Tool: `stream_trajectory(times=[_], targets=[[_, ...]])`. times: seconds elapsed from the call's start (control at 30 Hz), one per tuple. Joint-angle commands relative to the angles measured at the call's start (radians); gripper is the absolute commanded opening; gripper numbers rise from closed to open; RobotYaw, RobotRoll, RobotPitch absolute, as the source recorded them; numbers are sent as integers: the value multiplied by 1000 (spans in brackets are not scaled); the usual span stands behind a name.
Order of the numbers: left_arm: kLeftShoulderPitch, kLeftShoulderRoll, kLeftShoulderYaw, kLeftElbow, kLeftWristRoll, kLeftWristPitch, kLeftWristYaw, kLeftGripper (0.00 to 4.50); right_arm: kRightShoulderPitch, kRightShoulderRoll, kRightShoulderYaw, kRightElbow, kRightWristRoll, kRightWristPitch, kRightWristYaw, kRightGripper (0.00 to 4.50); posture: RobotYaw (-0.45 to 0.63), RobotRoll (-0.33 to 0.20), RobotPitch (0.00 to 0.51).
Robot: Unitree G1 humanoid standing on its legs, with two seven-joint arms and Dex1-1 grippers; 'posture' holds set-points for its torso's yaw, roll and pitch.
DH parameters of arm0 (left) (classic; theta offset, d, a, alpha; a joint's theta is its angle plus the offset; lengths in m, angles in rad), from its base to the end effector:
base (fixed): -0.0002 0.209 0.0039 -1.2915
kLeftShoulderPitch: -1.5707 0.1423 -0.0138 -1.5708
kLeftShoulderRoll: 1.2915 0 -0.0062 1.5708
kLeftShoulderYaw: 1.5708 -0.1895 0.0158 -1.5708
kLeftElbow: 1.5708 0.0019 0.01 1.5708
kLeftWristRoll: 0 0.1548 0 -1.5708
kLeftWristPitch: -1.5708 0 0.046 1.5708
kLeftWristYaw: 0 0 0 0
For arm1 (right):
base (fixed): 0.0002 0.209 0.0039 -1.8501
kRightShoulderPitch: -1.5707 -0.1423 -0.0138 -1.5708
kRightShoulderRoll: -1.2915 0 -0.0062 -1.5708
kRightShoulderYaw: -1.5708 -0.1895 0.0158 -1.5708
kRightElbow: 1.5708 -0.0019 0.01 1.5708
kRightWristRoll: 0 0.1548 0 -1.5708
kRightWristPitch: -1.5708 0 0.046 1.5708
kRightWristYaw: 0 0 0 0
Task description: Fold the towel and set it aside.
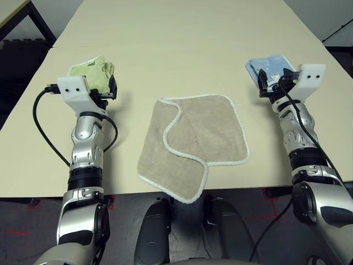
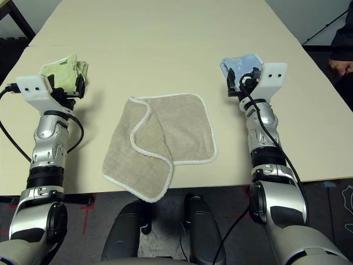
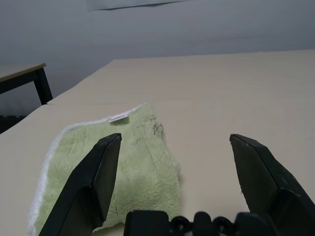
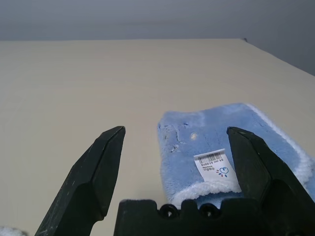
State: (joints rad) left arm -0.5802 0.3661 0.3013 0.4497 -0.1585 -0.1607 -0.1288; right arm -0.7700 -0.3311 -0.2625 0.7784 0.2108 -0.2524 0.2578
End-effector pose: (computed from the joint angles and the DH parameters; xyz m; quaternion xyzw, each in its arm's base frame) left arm 0.3156 0.2620 0.1410 0.0452 -0.1783 0.0673 0.9806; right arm 0.3493 -0.2405 0.1347 0.0056 -0.1530 0.0148 0.9881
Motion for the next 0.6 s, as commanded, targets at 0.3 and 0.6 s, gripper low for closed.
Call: stream_trajectory(times=[0.3,0.6], targets=[[19,33,-10,-12,-68,71,-155,4476,10,-4,-10,4,11,5,20,4500,-14,0,175],[-2,170,-49,45,-144,181,-498,4476,-4,-31,9,16,15,18,123,4500,-12,0,176]])
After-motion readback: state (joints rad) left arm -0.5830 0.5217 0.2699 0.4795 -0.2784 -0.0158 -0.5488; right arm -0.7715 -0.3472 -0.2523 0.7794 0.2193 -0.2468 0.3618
